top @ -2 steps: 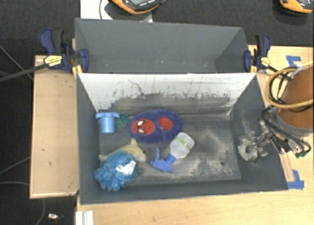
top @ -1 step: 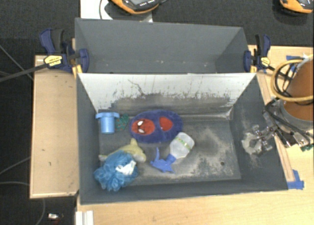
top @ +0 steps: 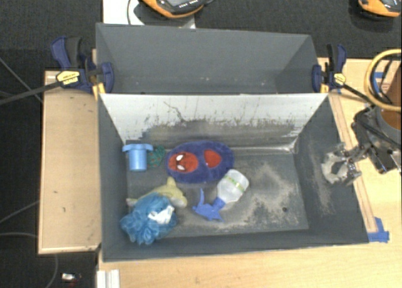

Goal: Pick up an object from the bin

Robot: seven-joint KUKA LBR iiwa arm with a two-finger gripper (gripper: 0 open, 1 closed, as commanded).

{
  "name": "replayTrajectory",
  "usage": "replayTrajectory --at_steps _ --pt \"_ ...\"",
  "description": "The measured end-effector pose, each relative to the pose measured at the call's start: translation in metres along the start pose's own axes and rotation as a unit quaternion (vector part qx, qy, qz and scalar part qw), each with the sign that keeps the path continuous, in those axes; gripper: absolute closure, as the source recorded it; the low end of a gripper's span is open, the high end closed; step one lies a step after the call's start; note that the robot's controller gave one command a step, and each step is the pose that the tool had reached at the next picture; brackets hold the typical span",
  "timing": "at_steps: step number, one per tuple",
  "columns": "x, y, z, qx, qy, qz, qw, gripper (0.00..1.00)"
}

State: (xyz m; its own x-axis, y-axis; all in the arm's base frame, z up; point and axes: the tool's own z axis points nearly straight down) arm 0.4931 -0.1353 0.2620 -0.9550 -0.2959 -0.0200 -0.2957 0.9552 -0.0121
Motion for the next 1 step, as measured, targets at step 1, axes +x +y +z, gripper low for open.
replayTrajectory --at_steps 1 --pt "-0.0013 0.0091 0.08 0.0 -0.0004 -0.106 0.9944 1.0"
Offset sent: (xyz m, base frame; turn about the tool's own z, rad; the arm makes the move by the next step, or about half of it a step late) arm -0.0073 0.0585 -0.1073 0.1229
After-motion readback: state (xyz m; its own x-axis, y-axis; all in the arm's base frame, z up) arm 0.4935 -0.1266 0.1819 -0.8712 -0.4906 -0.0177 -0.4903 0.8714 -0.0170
